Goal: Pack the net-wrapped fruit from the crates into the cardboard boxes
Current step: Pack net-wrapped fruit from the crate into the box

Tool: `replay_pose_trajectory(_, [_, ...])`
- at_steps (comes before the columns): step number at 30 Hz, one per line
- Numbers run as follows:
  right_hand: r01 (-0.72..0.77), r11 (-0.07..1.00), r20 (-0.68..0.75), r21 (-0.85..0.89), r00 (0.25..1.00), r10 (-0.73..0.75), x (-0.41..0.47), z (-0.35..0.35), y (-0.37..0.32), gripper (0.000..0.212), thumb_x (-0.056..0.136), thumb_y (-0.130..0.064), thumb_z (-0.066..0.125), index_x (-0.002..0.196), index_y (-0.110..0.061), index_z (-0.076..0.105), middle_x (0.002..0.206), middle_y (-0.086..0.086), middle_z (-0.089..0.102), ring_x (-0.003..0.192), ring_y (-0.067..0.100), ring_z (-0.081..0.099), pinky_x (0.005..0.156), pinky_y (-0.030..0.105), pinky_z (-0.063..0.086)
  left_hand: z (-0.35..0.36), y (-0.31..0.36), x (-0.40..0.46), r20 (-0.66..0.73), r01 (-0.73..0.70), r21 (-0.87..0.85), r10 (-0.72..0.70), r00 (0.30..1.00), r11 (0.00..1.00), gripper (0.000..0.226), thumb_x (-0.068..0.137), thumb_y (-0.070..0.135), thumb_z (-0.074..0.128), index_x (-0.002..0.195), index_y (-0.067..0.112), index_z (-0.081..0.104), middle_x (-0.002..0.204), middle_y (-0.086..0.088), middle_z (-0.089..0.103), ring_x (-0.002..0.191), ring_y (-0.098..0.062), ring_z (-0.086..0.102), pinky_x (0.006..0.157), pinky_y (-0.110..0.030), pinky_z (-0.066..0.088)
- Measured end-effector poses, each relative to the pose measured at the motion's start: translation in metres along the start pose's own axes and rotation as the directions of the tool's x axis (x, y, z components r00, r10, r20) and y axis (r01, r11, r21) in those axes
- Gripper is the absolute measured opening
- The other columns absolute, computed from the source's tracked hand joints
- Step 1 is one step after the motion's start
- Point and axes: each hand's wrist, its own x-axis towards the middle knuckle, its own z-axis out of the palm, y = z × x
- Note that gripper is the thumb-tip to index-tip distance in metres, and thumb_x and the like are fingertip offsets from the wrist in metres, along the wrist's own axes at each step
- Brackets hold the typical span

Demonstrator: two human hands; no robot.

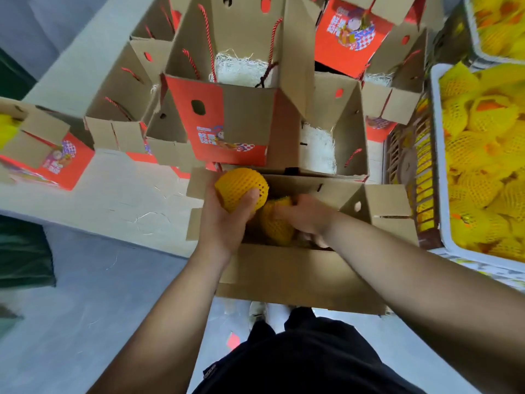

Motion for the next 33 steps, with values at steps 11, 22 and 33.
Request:
replay_pose_trajectory(11, [0.194,0.744,0.223,-0.64,0.973,-0.062,0.018,0.065,-0.021,0.055,0.109,-0.021,0.041,0.159,-0.008,0.023,0.167,0.011,0.022,0.153,0.027,0.021,0.12,0.032,0.009,0.001,-0.005,0.002,0.057,-0.075,0.216,0.064,0.996,0.974,0.071,0.085,0.042,0.082,0.145,0.031,0.044,0.135,0.01,0.058,0.121,-0.009,0.058,0.103,-0.041,0.053])
replay_pose_trajectory(22, [0.075,0.773,0.225,-0.63,0.97,0.089,0.026,0.051,-0.018,0.064,0.105,-0.049,0.045,0.158,-0.016,0.032,0.164,0.004,0.031,0.149,0.031,0.03,0.12,0.048,0.026,0.004,-0.003,0.001,0.085,-0.098,0.355,0.072,0.994,0.93,0.079,0.087,0.037,0.081,0.153,0.027,0.037,0.149,0.003,0.047,0.133,-0.013,0.047,0.111,-0.037,0.045])
replay_pose_trajectory(33, [0.003,0.695,0.133,-0.719,0.982,0.133,0.04,0.05,0.001,0.045,0.11,-0.025,0.04,0.152,-0.008,0.039,0.157,0.016,0.042,0.143,0.035,0.041,0.119,0.047,0.031,0.001,-0.004,-0.002,0.242,-0.266,0.624,0.142,0.96,0.735,0.081,0.091,0.032,0.077,0.156,0.03,0.03,0.156,0.003,0.037,0.131,-0.009,0.041,0.098,-0.02,0.035])
